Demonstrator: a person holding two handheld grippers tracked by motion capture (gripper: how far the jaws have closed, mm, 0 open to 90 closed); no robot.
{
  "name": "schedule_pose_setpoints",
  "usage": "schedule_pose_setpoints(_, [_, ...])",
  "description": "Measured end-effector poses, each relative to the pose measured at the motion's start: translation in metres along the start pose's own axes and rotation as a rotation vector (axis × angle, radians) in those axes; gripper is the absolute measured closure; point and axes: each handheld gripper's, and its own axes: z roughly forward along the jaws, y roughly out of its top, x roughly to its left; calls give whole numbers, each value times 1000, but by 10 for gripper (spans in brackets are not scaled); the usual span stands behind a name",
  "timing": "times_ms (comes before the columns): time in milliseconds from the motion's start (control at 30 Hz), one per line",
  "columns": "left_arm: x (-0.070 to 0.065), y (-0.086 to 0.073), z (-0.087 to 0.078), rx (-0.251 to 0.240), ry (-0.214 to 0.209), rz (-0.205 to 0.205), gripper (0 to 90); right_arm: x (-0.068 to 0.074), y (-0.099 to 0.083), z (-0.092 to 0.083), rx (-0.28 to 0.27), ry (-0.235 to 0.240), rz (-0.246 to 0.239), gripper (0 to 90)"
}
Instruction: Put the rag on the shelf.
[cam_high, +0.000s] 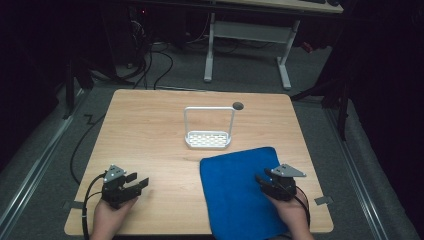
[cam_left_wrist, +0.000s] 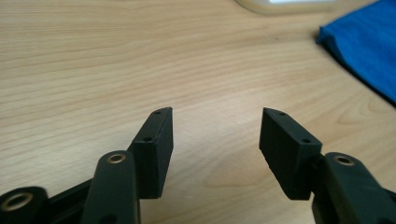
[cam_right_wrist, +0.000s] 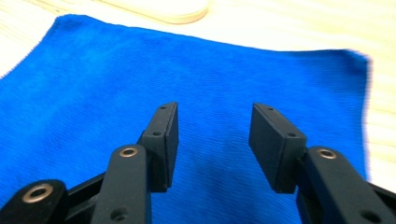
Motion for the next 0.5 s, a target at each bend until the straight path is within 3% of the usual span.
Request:
schedule_pose_setpoints(100, [1, 2, 1, -11, 0, 0, 443, -3, -6, -7, -21, -27, 4, 543])
schedule_pose_setpoints(167, [0, 3, 2, -13, 7, 12, 424, -5, -12, -11, -27, -21, 21, 541])
schedule_pose_setpoints(500, [-5, 0, 2, -19, 15, 17, 408, -4, -13, -10, -26, 16, 3, 561])
